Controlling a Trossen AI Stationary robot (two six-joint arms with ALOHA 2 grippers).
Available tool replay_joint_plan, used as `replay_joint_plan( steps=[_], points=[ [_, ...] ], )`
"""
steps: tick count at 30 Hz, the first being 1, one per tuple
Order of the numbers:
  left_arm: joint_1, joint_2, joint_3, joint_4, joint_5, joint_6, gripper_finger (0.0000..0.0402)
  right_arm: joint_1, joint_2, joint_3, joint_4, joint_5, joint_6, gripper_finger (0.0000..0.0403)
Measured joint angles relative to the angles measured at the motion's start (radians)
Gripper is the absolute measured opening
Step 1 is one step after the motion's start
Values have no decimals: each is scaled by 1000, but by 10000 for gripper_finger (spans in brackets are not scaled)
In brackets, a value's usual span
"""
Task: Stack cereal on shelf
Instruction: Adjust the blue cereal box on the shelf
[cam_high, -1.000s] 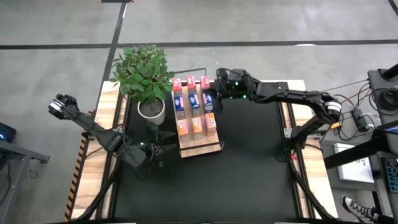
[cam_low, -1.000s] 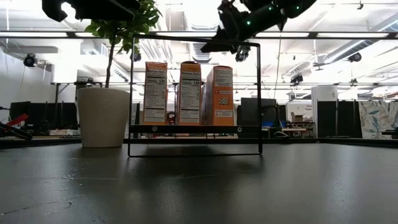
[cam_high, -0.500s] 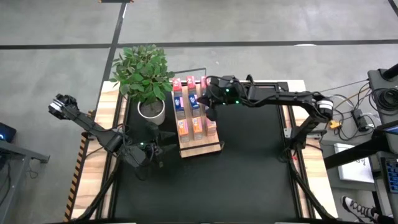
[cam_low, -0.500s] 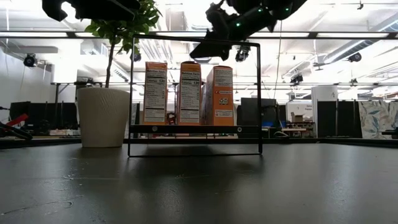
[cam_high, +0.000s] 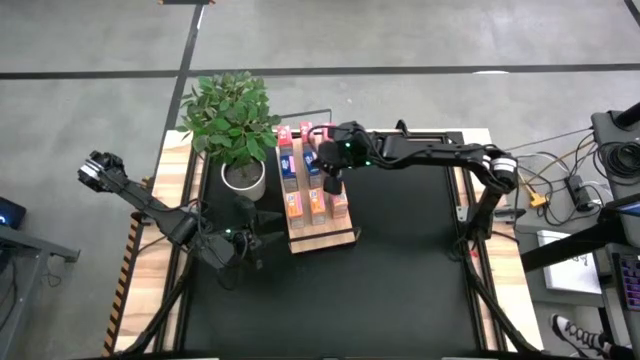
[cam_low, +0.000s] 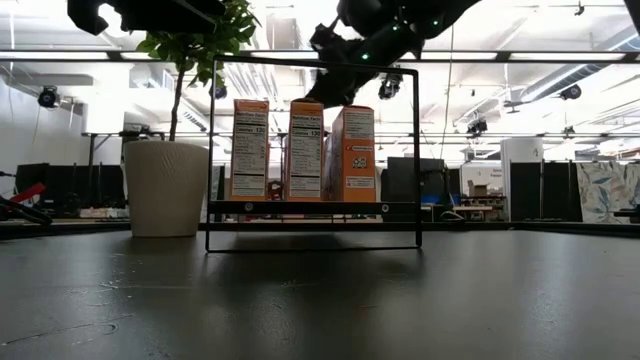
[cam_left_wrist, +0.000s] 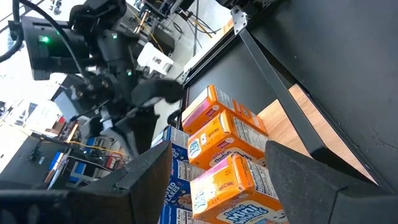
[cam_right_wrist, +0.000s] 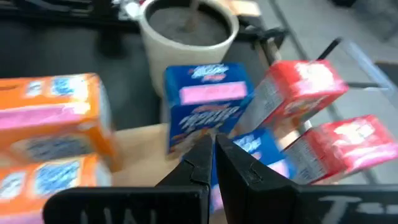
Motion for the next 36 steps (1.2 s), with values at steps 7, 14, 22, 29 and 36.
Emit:
replay_joint_plan(
  steps=[7,14,22,29,36],
  points=[
    [0,0,0,0,0,0,241,-1,60,31,37,82,-58,9],
    [0,0,0,-2,2,0,241,-12,94,52,52,100,-75,9],
    [-1,0,0,-4,3,-3,241,-18,109,52,53,146,-66,9],
    [-1,0,0,-4,3,-3,241,-18,109,52,53,150,-62,9],
    [-1,0,0,-5,3,-3,241,-16,101,50,61,152,-55,9]
  ],
)
